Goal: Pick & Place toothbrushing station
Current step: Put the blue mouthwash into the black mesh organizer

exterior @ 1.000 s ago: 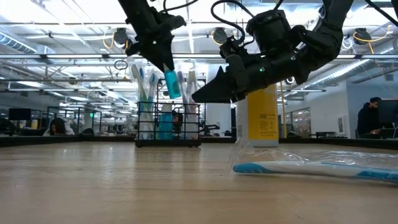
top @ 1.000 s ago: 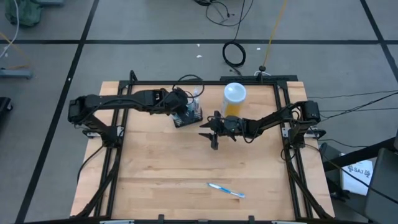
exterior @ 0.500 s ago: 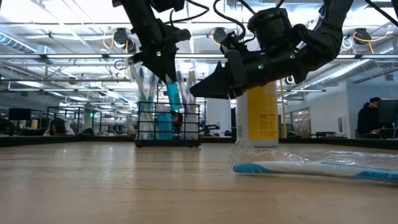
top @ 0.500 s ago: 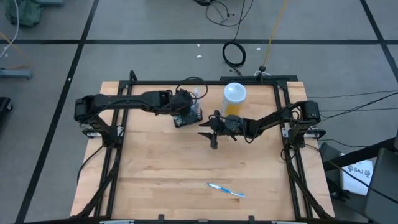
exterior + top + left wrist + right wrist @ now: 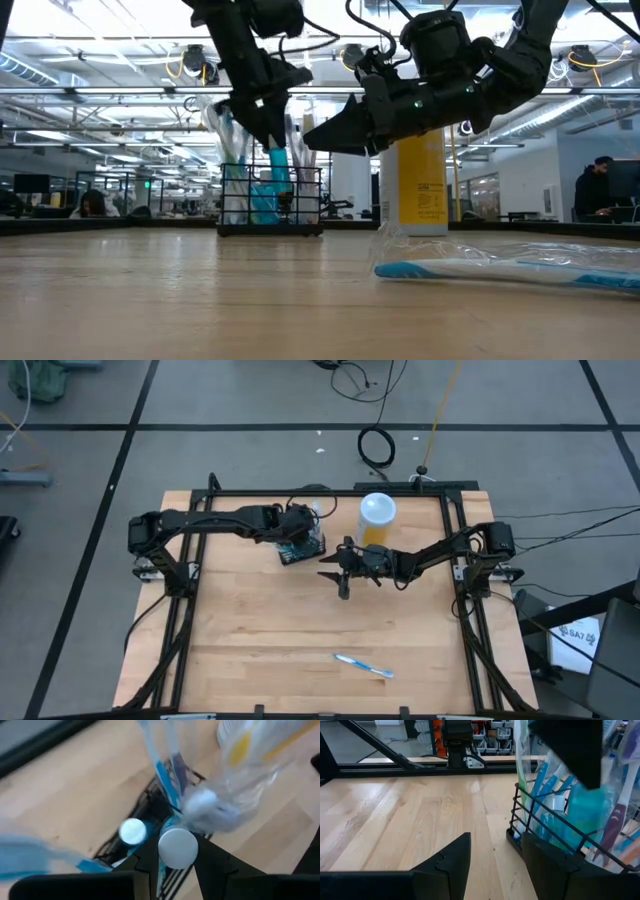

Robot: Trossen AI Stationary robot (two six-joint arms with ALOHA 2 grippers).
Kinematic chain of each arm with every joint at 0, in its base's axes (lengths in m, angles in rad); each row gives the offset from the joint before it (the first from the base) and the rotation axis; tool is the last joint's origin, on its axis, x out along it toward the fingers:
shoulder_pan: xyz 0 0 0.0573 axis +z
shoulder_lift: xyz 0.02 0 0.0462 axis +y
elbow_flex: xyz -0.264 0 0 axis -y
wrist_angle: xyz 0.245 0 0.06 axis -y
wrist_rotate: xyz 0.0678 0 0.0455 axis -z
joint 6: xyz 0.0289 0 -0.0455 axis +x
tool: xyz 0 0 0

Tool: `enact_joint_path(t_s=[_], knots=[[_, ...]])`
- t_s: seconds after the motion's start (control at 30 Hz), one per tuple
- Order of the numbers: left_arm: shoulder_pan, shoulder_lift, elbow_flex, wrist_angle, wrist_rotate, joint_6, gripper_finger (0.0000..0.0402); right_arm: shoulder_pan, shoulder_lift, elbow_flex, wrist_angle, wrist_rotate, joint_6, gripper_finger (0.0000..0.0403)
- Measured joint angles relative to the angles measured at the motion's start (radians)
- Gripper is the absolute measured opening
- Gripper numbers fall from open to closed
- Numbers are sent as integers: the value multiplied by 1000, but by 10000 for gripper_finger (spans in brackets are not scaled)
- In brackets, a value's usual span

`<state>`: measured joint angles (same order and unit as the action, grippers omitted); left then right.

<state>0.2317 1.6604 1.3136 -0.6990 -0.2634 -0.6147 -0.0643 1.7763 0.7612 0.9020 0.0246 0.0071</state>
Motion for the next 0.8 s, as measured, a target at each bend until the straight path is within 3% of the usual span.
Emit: enact_joint_path(t_s=[0.5, 0.8], knots=[[0, 48, 2, -7, 27, 60, 96, 0, 0, 0, -2, 0, 0, 171], [0, 49, 1, -6, 28, 105, 173, 0, 0, 0, -3, 0, 0, 171]])
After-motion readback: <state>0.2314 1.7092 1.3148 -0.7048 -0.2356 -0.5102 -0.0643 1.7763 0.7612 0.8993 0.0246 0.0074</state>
